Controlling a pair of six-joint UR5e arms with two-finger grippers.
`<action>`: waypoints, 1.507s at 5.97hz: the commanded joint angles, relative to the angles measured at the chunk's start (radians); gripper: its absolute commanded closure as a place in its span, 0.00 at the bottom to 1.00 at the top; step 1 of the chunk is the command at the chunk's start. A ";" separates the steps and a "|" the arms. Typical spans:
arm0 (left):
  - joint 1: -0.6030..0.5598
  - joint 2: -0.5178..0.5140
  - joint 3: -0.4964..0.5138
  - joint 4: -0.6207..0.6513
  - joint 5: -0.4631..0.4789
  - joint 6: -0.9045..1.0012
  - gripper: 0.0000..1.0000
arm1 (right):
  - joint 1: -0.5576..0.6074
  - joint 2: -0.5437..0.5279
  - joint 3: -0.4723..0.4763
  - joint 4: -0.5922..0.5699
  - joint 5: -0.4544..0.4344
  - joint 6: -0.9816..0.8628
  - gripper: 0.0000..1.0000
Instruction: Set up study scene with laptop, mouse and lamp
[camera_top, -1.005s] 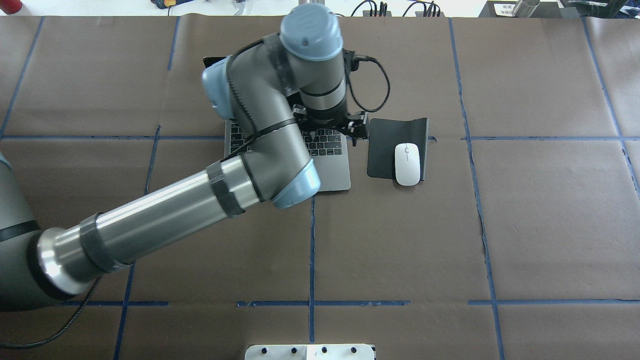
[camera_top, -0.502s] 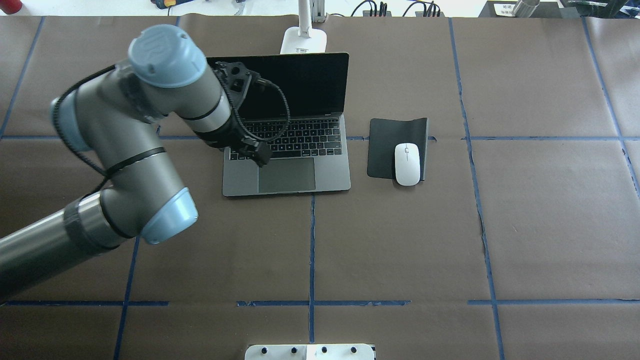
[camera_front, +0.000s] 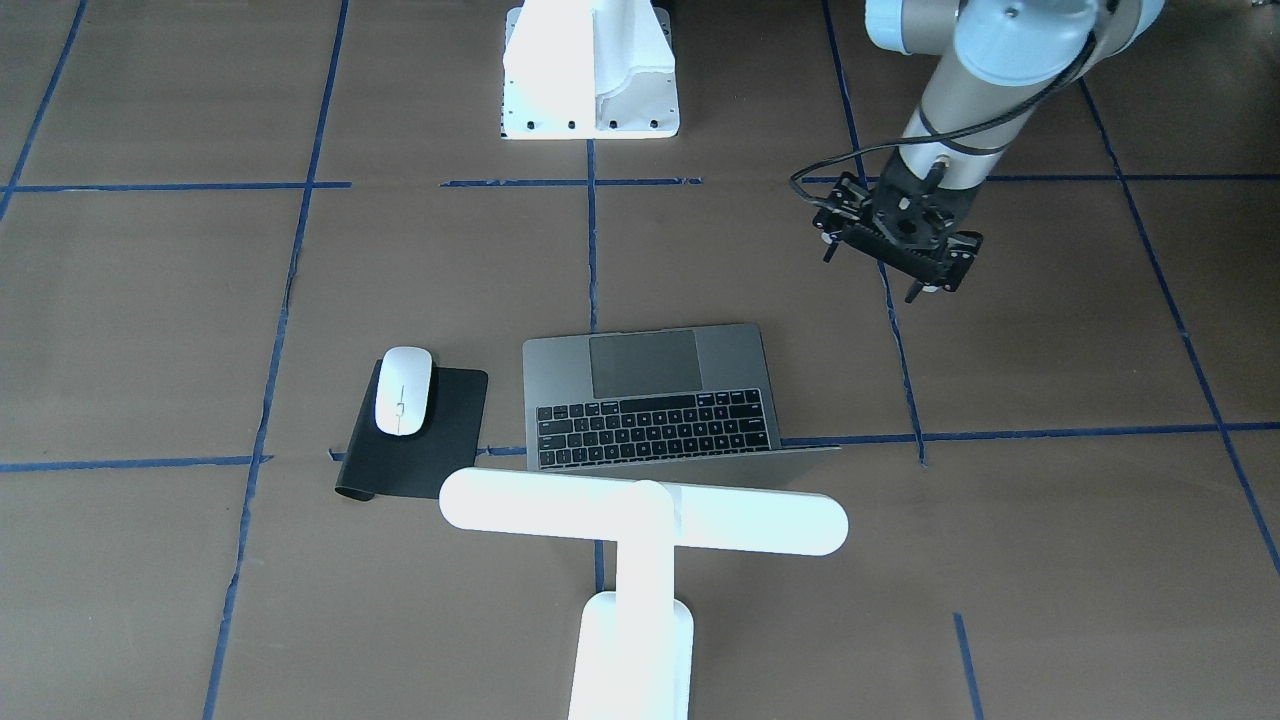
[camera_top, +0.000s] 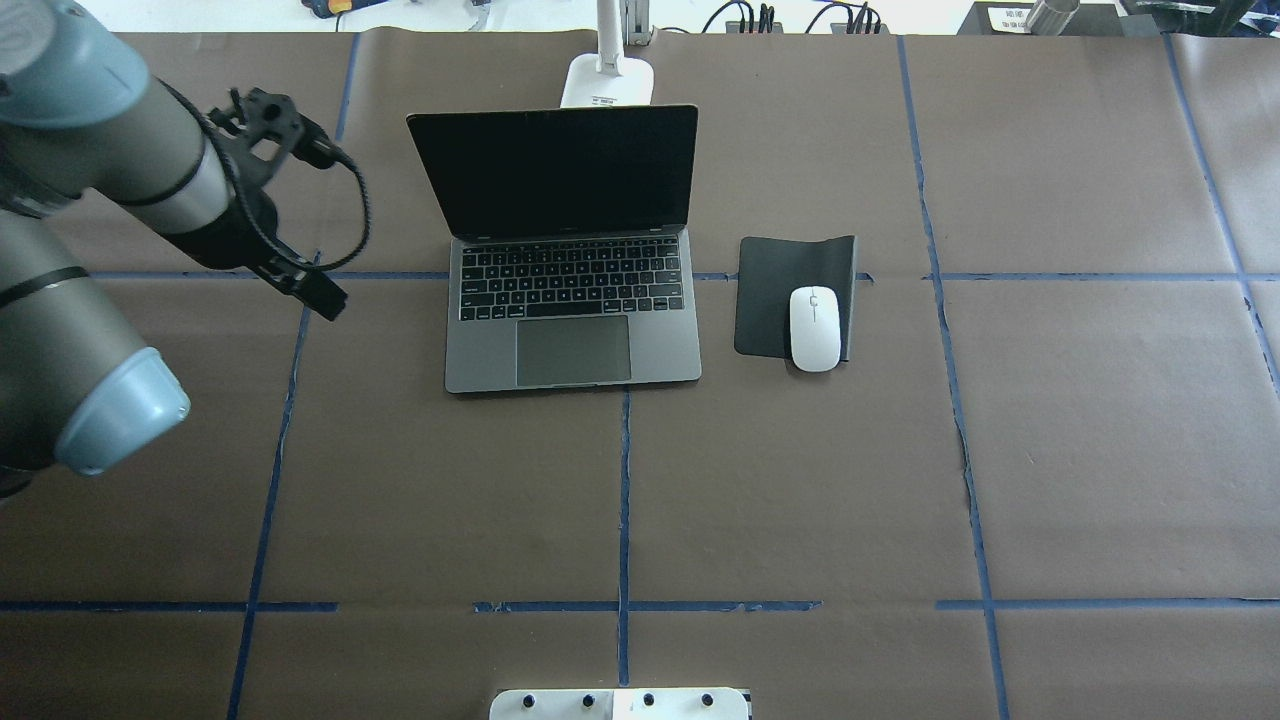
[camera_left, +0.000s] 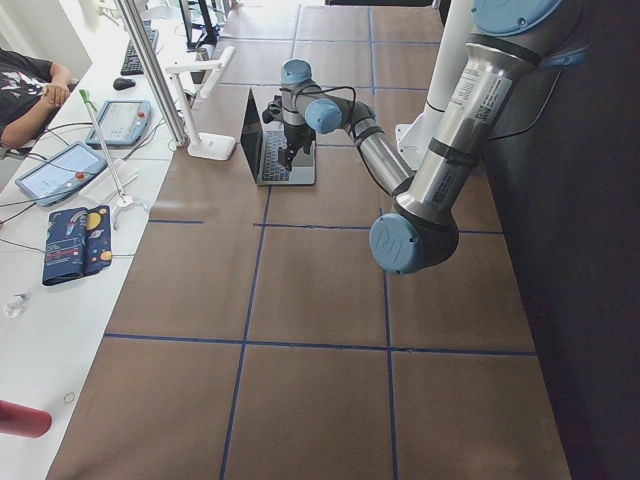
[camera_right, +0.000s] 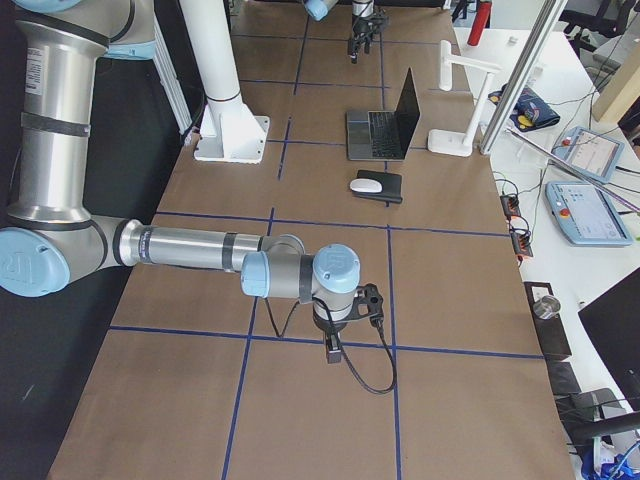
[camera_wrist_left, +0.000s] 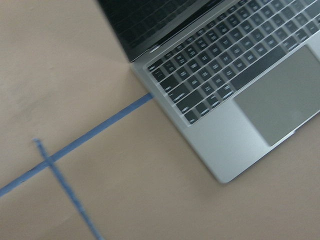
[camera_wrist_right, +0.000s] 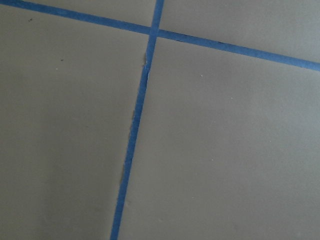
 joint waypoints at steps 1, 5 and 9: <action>-0.154 0.150 -0.030 0.010 -0.067 0.199 0.00 | -0.008 -0.020 0.064 -0.066 0.002 -0.009 0.00; -0.553 0.459 -0.009 0.007 -0.182 0.439 0.00 | -0.008 -0.030 0.062 -0.063 -0.001 -0.018 0.00; -0.698 0.600 0.100 -0.023 -0.215 0.519 0.00 | -0.008 -0.037 0.064 -0.061 -0.001 -0.023 0.00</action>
